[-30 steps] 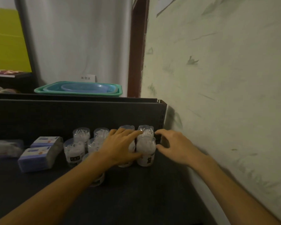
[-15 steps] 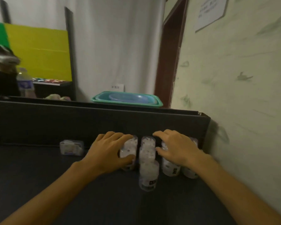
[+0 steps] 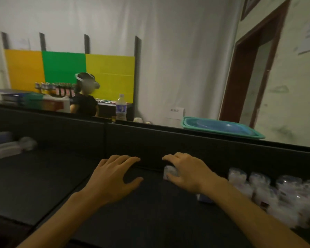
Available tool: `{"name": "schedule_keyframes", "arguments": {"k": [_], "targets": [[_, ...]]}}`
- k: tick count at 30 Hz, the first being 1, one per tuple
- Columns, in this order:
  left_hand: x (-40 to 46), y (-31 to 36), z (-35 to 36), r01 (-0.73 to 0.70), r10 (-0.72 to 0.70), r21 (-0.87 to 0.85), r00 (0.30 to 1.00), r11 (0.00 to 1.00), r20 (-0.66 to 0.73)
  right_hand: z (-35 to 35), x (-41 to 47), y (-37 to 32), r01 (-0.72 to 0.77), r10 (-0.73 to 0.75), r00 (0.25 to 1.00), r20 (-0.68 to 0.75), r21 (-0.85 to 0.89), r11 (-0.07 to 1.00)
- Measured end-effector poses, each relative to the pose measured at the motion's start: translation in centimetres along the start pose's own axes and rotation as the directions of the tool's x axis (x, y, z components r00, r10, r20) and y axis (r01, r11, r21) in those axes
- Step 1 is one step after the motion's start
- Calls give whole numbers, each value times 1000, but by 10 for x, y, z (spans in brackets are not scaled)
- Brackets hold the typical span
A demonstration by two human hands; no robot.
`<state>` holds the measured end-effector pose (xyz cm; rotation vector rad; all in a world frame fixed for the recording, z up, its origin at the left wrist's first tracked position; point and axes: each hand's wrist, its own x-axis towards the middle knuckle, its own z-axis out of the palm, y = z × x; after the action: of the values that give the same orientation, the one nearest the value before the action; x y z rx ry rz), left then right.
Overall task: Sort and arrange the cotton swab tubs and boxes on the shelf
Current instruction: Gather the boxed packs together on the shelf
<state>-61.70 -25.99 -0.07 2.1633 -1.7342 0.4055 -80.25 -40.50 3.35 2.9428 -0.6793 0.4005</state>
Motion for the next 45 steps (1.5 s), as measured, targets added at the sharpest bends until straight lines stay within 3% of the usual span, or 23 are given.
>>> {"name": "schedule_keyframes", "arguments": {"k": [10,16,21,37,42,45], "targets": [[-113,-187,-54,282,-287,96,957,954,39,50,126,-187,212,-216,976,38,90,973],[-163,-271,-72,441,-444,140,896,887,-10,70,193,-247,288,-298,952,77,118,950],[-182,-332,-76,518,-530,163,847,840,41,97,254,-285,323,-344,933,106,175,930],[-128,-550,-41,533,-562,211,819,819,115,190,441,-362,192,-245,950,194,253,948],[-112,-598,-29,489,-507,143,850,860,144,216,468,-394,161,-215,951,223,237,958],[-103,-628,-15,438,-440,54,896,898,59,229,480,-413,101,-146,971,188,233,967]]}}
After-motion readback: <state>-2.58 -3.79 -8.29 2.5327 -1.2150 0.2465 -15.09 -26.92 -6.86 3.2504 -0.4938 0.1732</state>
